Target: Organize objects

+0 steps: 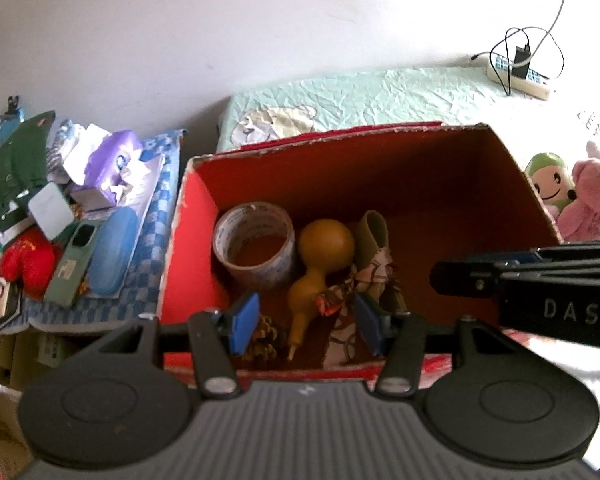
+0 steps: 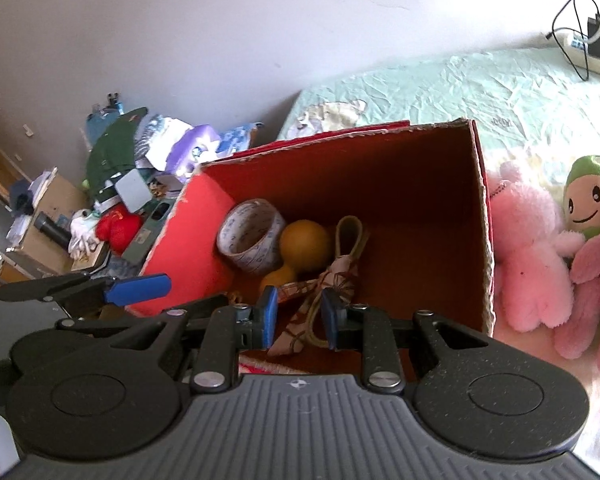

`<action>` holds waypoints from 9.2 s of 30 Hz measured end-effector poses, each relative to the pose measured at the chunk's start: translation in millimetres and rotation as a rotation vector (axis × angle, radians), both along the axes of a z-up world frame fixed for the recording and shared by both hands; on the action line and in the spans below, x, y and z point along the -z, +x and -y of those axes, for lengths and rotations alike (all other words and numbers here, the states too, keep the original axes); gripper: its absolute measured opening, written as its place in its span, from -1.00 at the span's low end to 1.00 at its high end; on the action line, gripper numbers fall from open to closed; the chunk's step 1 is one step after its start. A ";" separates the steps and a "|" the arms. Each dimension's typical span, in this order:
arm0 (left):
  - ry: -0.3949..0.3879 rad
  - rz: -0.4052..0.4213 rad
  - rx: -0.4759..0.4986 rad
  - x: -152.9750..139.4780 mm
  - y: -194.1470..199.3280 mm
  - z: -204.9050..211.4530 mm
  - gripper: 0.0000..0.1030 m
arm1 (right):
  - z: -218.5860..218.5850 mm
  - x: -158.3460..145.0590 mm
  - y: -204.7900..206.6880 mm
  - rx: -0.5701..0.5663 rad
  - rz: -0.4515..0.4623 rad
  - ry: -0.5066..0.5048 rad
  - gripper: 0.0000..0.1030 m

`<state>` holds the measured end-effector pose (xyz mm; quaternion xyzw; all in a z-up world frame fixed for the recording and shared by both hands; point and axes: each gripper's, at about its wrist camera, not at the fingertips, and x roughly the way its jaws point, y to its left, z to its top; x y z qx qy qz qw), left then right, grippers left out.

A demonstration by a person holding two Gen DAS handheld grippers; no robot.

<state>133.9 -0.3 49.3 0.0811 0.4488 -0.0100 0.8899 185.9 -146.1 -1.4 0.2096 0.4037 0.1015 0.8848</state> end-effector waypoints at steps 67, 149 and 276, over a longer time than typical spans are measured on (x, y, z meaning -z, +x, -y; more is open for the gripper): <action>-0.219 -0.322 -0.034 109.1 -81.9 -52.7 0.82 | -48.3 94.8 -32.7 -0.163 -0.353 0.285 -0.07; -0.270 0.047 0.482 -35.3 44.2 77.1 0.58 | 70.7 -67.5 8.5 0.044 -0.033 -0.075 -0.03; -0.057 -0.121 0.088 55.8 91.6 2.1 0.53 | 0.1 14.8 29.1 0.268 -0.084 -0.372 -0.07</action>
